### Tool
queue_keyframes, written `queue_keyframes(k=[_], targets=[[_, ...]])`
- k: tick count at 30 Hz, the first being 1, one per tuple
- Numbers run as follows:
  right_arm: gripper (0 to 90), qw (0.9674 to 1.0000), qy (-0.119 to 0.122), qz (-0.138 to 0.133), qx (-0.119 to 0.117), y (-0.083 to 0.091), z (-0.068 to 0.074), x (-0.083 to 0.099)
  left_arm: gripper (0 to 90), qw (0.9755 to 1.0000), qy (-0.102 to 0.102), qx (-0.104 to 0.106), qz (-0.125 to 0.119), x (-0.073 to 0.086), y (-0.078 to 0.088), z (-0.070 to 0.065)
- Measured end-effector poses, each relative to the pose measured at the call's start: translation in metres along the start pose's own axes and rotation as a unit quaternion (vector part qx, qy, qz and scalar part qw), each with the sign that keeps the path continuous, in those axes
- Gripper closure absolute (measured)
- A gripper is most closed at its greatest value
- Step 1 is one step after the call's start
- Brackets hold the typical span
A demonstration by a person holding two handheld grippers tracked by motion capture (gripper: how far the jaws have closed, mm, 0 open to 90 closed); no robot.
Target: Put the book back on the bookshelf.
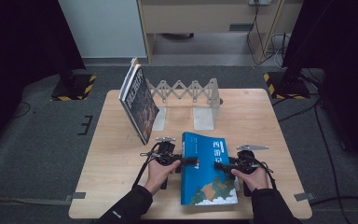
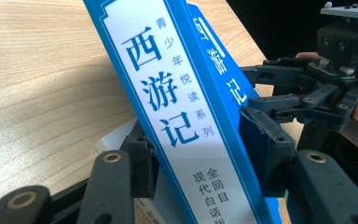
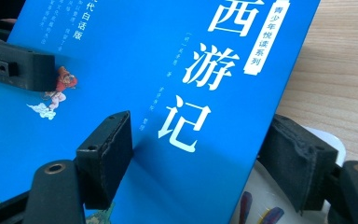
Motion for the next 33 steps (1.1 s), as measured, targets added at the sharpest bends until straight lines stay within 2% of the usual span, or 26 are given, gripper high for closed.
queue_keyframes(k=[3, 11, 19, 22, 25, 27, 29, 33], targets=[[28.1, 1.0000, 0.001, -0.005, 0.000, 0.000, 0.001, -0.001, 50.2, 1.0000, -0.007, -0.006, -0.001, -0.003, 0.002, -0.002], [36.3, 0.9997, 0.006, -0.025, -0.005, 0.006, 0.004, -0.011, 51.9, 0.9988, -0.042, -0.022, -0.010, -0.015, 0.011, -0.010], [47.2, 0.9978, 0.021, -0.062, -0.009, 0.013, 0.008, -0.025, 54.3, 0.9983, -0.041, -0.025, -0.033, -0.025, 0.020, -0.011], [47.9, 0.9968, 0.030, -0.074, -0.009, 0.014, 0.010, -0.030, 54.7, 0.9976, -0.050, -0.028, -0.039, -0.030, 0.022, -0.014], [49.6, 0.9962, 0.029, -0.081, -0.017, 0.017, 0.010, -0.034, 55.0, 0.9965, -0.065, -0.031, -0.042, -0.033, 0.024, -0.019], [49.8, 0.9956, 0.030, -0.087, -0.018, 0.018, 0.010, -0.035, 55.2, 0.9960, -0.069, -0.031, -0.048, -0.035, 0.026, -0.021], [50.6, 0.9945, 0.041, -0.094, -0.020, 0.021, 0.013, -0.040, 55.9, 0.9954, -0.072, -0.030, -0.056, -0.038, 0.029, -0.023], [52.2, 0.9929, 0.043, -0.107, -0.028, 0.025, 0.015, -0.044, 56.7, 0.9940, -0.082, -0.029, -0.067, -0.043, 0.034, -0.026]])
Point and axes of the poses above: each handheld gripper's, and its own axes: y roughly backward along the jaws, x roughly out of its underside, z roughly to its left, the point moved 8 cm from there along -y, roughly forward along the jaws, and after that the axes turned 7 degrees about -y, right-handed, at the moved point
